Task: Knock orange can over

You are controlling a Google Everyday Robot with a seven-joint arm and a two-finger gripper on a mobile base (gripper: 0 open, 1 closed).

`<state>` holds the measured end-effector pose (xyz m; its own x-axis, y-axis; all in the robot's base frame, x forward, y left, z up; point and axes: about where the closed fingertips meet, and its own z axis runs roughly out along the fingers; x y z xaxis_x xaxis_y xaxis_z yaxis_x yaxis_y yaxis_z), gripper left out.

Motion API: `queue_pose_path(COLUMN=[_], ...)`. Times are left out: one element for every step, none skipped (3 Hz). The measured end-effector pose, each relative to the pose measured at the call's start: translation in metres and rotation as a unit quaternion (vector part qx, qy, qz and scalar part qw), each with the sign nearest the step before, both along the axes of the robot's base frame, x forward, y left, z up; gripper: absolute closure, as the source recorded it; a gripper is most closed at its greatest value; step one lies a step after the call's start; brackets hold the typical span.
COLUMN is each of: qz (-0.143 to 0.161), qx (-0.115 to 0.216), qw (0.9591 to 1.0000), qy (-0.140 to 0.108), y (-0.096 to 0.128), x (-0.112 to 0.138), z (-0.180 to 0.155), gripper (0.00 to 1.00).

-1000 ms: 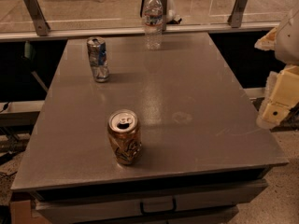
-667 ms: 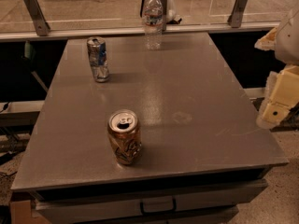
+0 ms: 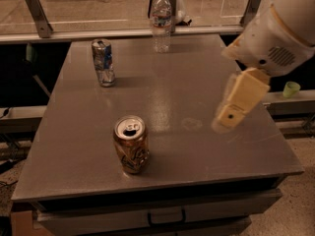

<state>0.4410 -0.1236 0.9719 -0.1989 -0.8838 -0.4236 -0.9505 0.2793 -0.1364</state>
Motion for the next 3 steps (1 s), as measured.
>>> queue_pose_path(qz=[0.037, 0.078, 0.105], qx=[0.073, 0.147, 0.203], qw=[0.9966, 0.9858, 0.9731], qy=[0.010, 0.024, 0.027], y=[0.074, 0.129, 0.147], x=[-0.007, -0.011, -0.012], z=[-0.011, -0.040, -0.068], gripper=[0.00, 0.00, 0.00])
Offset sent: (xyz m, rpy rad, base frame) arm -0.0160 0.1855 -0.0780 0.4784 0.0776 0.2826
